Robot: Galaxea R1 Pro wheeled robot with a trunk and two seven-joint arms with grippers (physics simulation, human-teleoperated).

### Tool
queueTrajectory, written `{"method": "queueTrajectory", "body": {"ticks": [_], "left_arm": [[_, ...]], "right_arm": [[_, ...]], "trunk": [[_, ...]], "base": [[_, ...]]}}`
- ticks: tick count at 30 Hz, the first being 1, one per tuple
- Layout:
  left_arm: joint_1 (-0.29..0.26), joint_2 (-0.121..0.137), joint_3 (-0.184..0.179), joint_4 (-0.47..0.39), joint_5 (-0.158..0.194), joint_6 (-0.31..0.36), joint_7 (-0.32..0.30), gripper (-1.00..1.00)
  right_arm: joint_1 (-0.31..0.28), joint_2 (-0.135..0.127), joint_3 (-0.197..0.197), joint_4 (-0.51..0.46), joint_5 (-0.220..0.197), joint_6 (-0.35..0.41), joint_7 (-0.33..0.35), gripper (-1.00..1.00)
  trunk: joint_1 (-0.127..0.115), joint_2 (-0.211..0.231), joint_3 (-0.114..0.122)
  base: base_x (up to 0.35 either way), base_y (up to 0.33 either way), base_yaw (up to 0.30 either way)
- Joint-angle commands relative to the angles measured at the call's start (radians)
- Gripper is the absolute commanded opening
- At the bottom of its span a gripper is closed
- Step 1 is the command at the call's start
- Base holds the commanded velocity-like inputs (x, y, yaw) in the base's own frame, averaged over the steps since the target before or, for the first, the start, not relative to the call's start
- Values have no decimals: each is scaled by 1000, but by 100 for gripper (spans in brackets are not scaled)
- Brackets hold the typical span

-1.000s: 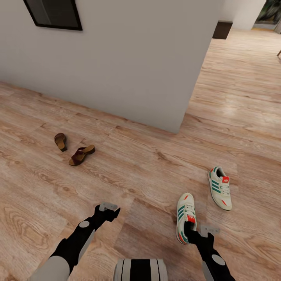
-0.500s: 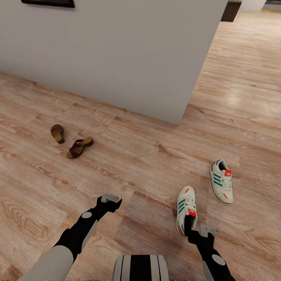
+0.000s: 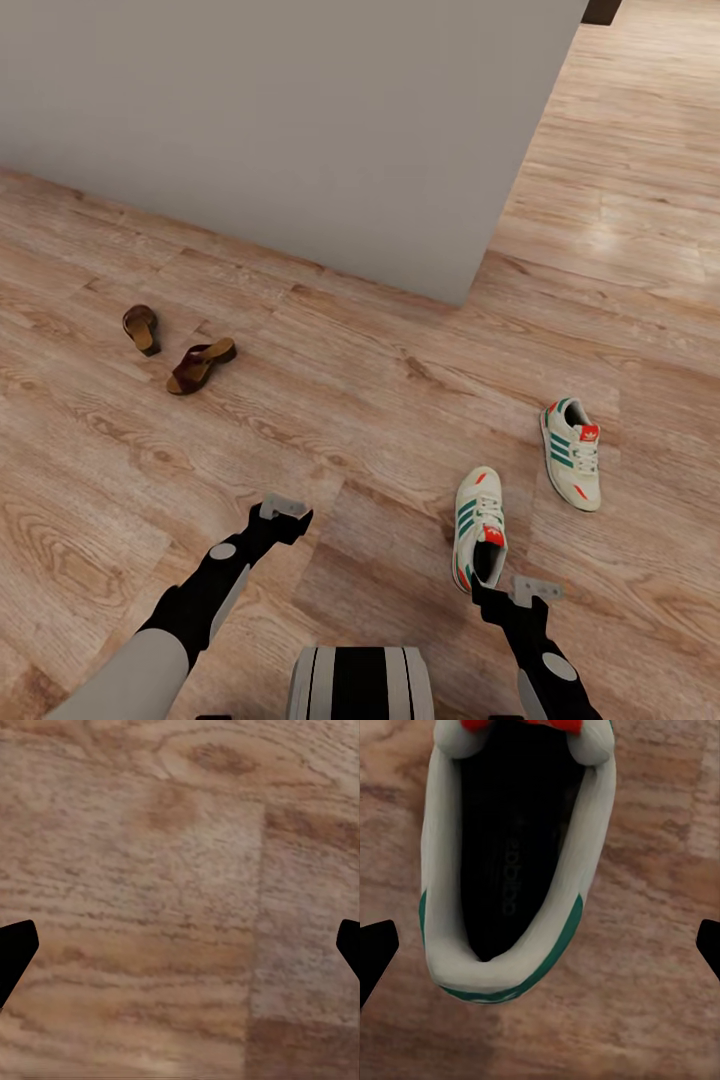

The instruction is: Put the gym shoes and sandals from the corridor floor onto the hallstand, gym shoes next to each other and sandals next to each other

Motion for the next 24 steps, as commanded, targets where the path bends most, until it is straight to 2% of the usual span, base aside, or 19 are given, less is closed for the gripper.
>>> {"method": "queueTrajectory", "body": {"ticks": [1, 5, 10, 16, 24], "left_arm": [[0, 0, 0, 0, -4, -2, -2, 100], [2, 1, 0, 0, -4, -3, -1, 100], [5, 2, 1, 0, -4, -3, -2, 100], [7, 3, 2, 1, -4, -5, -4, 100], [8, 2, 2, 3, -4, -5, -4, 100]], "right_arm": [[0, 0, 1, -2, -9, -2, -2, 100], [0, 0, 3, -1, -8, -53, -1, 100], [0, 0, 4, -1, -8, -77, 0, 100], [0, 0, 4, -1, -8, -82, -1, 100], [0, 0, 4, -1, -8, -83, -3, 100]], "trunk": [[0, 0, -1], [0, 0, -1], [0, 0, -1], [0, 0, -1], [0, 0, -1]], "base": [[0, 0, 0], [0, 0, 0], [0, 0, 0], [3, 0, 0], [113, 25, 0]]}}
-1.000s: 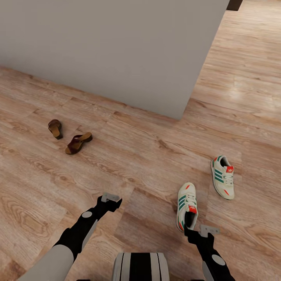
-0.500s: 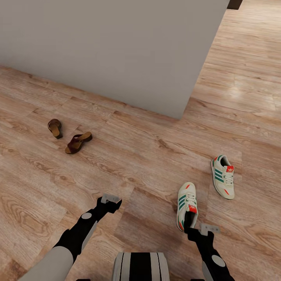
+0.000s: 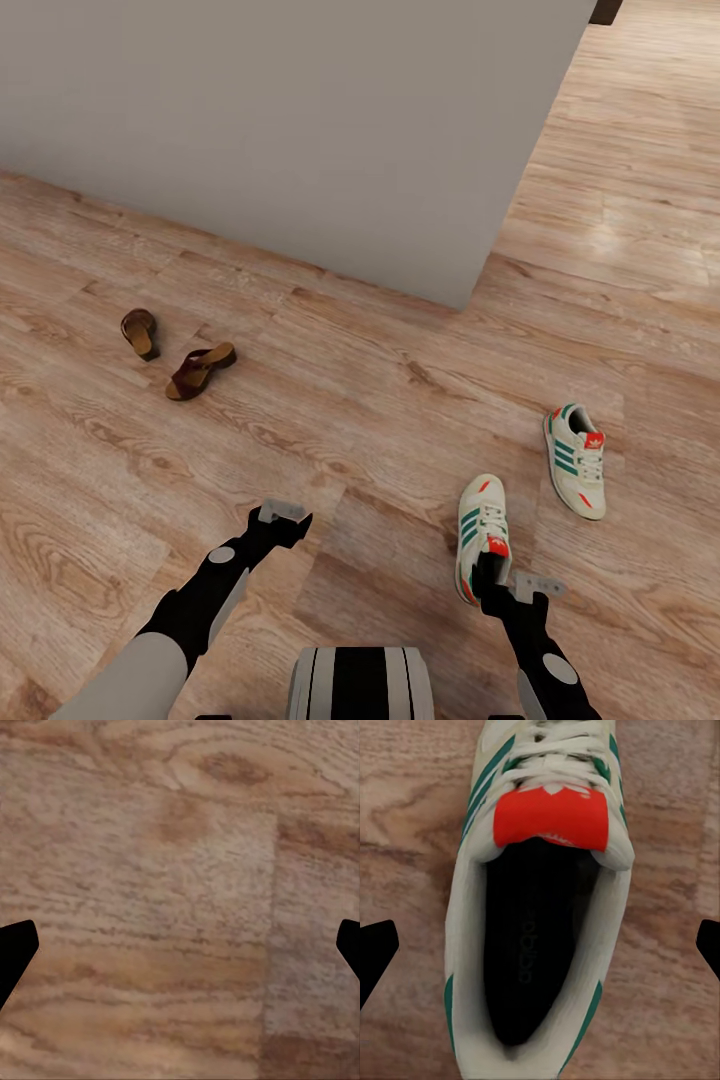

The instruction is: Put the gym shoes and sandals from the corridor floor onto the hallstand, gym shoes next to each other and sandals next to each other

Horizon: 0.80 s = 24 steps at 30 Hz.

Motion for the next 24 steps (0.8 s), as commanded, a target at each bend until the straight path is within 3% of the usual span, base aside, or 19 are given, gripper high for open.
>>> {"method": "queueTrajectory", "body": {"ticks": [1, 11, 24], "left_arm": [[0, 0, 0, 0, -4, -3, -2, 100], [0, 0, 0, 2, -4, -3, -2, 100], [1, 2, -1, -2, -5, -5, -1, 100]], "right_arm": [[0, 0, 1, 0, -11, -4, -1, 100], [0, 0, 1, -1, -12, -4, -1, 100], [0, 0, 1, -1, -12, -4, -2, 100]], "trunk": [[0, 0, 0], [0, 0, 0], [0, 0, 0]], "base": [[43, 13, 0], [13, 4, -3], [1, 0, -91]]}}
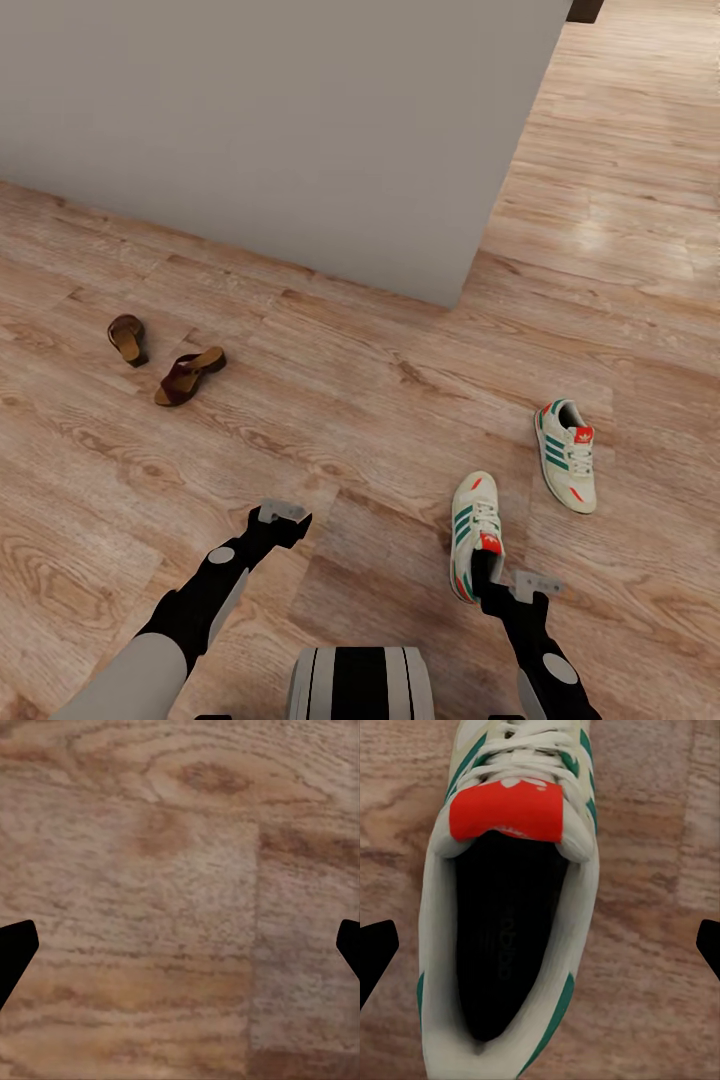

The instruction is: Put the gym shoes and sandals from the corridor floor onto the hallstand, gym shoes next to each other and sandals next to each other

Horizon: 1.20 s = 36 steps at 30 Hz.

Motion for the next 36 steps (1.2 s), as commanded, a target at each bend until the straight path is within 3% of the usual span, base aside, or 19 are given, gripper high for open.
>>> {"method": "queueTrajectory", "body": {"ticks": [1, 27, 36], "left_arm": [[0, 0, -1, 0, -4, -2, -1, 100], [0, 0, -1, -1, -3, -2, -1, 100], [0, 1, -1, -1, -3, -3, -1, 100]], "right_arm": [[0, 0, 0, 0, -10, -4, -2, 100], [0, 1, 0, 0, -12, -4, -3, 100], [0, 2, -1, -1, -12, -4, -3, 100]], "trunk": [[0, 0, -1], [11, -6, -125], [11, -6, -133]], "base": [[0, 0, 1], [0, 0, 127], [0, 0, 107]]}}
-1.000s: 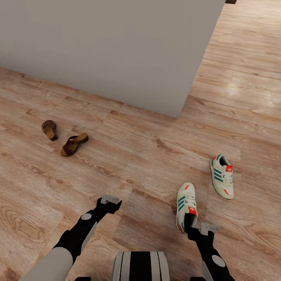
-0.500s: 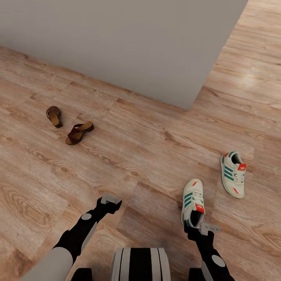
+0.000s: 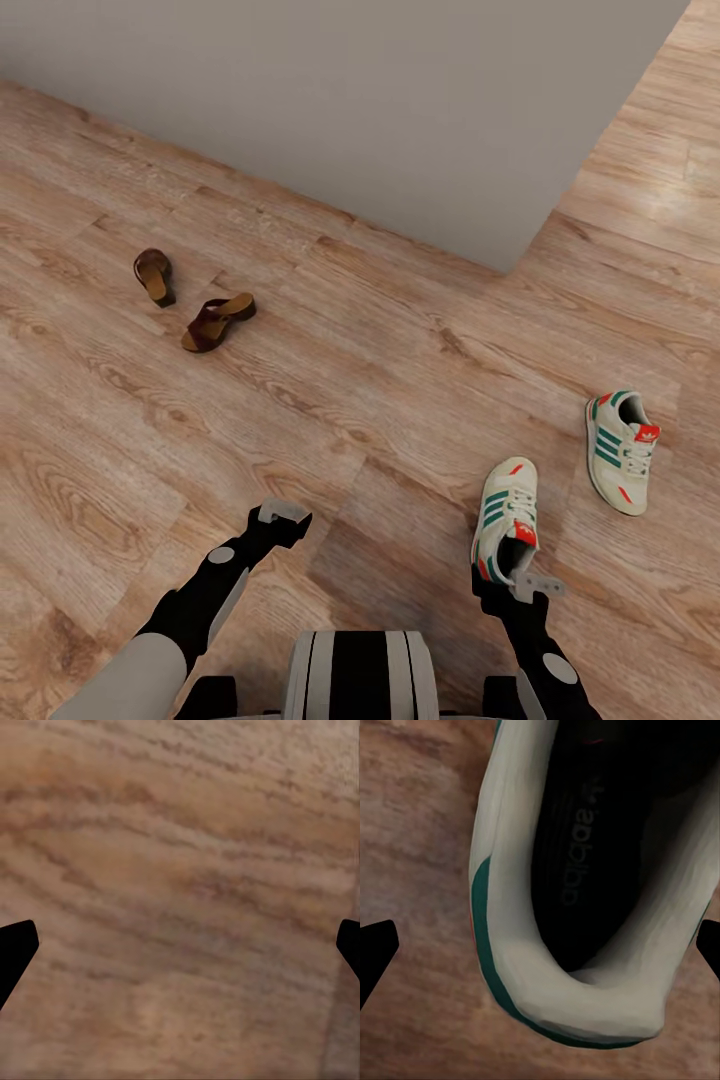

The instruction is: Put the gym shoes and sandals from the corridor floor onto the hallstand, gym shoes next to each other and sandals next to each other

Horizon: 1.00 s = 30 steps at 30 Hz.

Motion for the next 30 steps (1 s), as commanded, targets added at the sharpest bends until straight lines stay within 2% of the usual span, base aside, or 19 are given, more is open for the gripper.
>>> {"method": "queueTrajectory", "body": {"ticks": [1, 30], "left_arm": [[0, 0, 0, 0, -4, -3, -2, 100], [0, 1, 2, 0, -4, -5, -2, 100]], "right_arm": [[0, 0, 0, 0, -10, -4, -1, 100], [0, -1, -3, -3, -10, -3, -1, 100]], "trunk": [[0, 0, -1], [0, 0, -1]], "base": [[0, 0, 21], [0, 0, -1]]}}
